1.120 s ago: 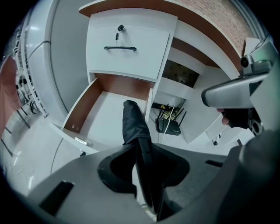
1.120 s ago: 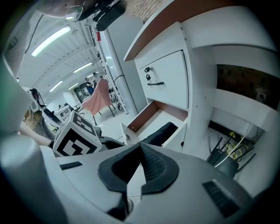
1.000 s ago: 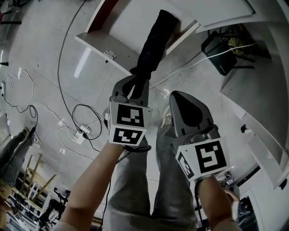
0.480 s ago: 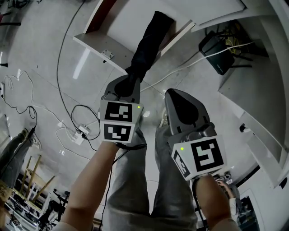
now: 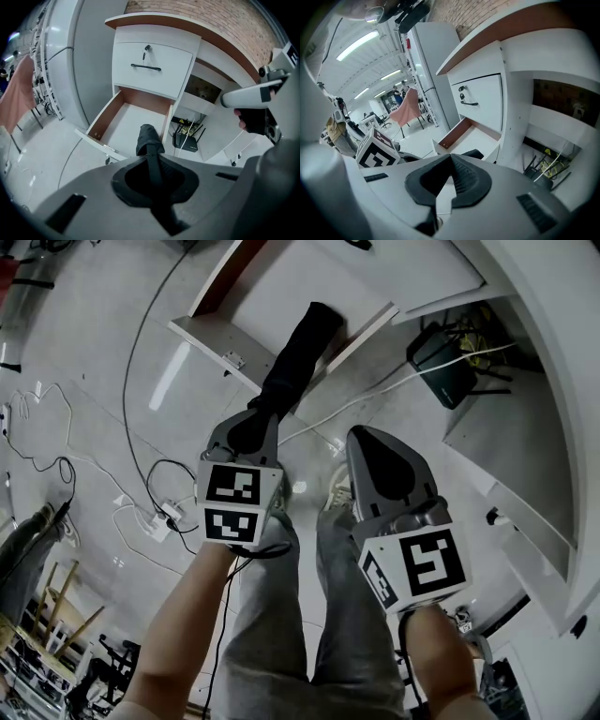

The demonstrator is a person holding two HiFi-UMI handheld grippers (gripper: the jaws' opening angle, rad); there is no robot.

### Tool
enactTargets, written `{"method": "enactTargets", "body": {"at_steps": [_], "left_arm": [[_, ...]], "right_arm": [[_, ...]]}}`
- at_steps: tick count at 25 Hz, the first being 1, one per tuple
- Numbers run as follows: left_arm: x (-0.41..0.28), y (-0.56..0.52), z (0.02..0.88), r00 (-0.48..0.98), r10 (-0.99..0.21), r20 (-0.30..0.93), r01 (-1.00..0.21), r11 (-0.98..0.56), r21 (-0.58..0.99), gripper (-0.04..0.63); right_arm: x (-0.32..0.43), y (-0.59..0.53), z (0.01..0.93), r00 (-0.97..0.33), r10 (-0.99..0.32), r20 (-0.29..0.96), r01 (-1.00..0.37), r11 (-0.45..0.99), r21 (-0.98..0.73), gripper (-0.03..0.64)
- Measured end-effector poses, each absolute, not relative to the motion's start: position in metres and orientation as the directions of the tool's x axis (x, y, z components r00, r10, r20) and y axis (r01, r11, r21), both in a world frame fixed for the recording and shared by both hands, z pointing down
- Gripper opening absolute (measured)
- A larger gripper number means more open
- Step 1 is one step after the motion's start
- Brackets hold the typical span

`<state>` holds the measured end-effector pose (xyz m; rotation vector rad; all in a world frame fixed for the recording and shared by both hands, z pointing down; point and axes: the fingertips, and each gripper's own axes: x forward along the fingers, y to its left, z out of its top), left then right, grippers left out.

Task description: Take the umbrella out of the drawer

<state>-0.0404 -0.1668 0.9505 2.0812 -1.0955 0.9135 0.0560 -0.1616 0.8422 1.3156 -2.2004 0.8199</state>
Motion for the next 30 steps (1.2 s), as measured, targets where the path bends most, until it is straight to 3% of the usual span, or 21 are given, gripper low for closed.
{"method": "enactTargets", "body": {"at_steps": [10, 30], "left_arm": [[-0.055, -0.155, 0.895, 0.429, -0.466, 0.774, -0.86, -0.474, 0.191, 0.02], [-0.089, -0.129, 0.642, 0.419, -0.581, 0.698, -0.877, -0.457, 0.147, 0.02]], "right_arm": [[0.06, -0.161, 0.795, -0.436, -0.653, 0.62, -0.895, 0.387, -0.222, 0.008], [0.059, -0.154, 0.57, -0.412, -0.768, 0.491, -0.909, 0.383, -0.164, 0.008]]}}
